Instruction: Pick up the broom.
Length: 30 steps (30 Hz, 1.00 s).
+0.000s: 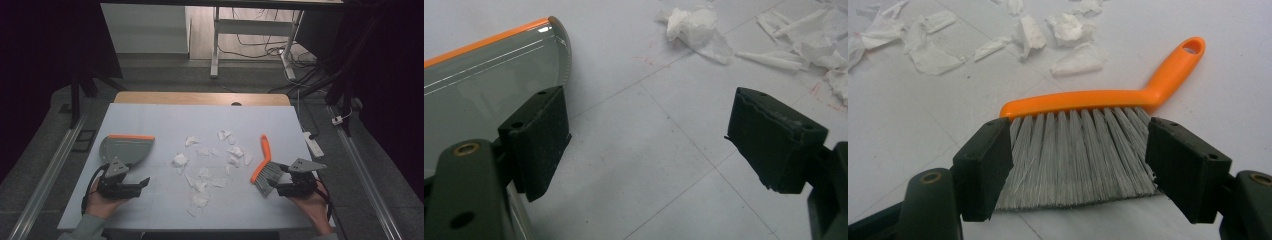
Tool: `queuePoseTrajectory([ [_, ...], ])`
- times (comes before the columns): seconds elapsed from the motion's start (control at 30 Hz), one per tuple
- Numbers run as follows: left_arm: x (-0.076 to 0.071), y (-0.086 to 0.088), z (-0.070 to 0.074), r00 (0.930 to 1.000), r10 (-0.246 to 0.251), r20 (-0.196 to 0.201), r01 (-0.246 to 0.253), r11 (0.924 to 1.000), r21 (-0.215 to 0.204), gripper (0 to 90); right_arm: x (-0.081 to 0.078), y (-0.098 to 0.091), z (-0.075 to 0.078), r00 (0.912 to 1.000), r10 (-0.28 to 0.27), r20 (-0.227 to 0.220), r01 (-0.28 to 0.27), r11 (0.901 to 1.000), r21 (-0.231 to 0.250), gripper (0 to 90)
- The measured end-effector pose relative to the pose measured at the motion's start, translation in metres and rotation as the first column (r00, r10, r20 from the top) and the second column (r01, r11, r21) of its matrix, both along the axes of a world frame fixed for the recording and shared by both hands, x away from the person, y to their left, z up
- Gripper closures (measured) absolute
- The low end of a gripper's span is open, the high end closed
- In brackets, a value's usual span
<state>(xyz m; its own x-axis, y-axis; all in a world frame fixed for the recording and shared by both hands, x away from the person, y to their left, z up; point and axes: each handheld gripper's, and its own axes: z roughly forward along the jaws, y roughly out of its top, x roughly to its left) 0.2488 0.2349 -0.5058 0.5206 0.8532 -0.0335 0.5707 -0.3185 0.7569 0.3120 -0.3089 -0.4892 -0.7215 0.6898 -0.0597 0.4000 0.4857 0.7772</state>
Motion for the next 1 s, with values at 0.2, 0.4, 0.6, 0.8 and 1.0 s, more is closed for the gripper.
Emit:
queuePoseTrajectory([
  [0.2,-0.001,-0.002,0.001,1.0000,-0.006,0.001,0.006,1.0000,0.007,17.9,-0.002,0.000,0.000,1.0000,0.000,0.006,0.000,0.9999,-0.015,27.3],
  [0.4,0.000,-0.002,0.001,1.0000,-0.002,-0.004,0.002,1.0000,0.008,17.9,-0.002,0.003,-0.001,1.0000,0.006,-0.002,-0.006,0.9995,-0.031,28.3],
  [0.6,0.001,-0.003,0.001,1.0000,0.002,-0.010,-0.002,0.9998,0.021,17.9,-0.001,0.007,-0.001,0.9995,-0.008,-0.030,0.007,0.9990,-0.045,28.4],
  [0.8,0.002,-0.006,0.001,0.9999,-0.009,-0.009,0.010,0.9996,0.026,17.9,0.003,0.016,0.012,0.9977,-0.053,-0.043,0.050,0.9965,-0.067,29.8],
  [1.0,0.001,-0.006,0.001,0.9999,-0.011,-0.009,0.011,0.9996,0.024,17.9,0.024,0.028,0.031,0.9901,-0.104,-0.094,0.093,0.9886,-0.119,30.7],
])
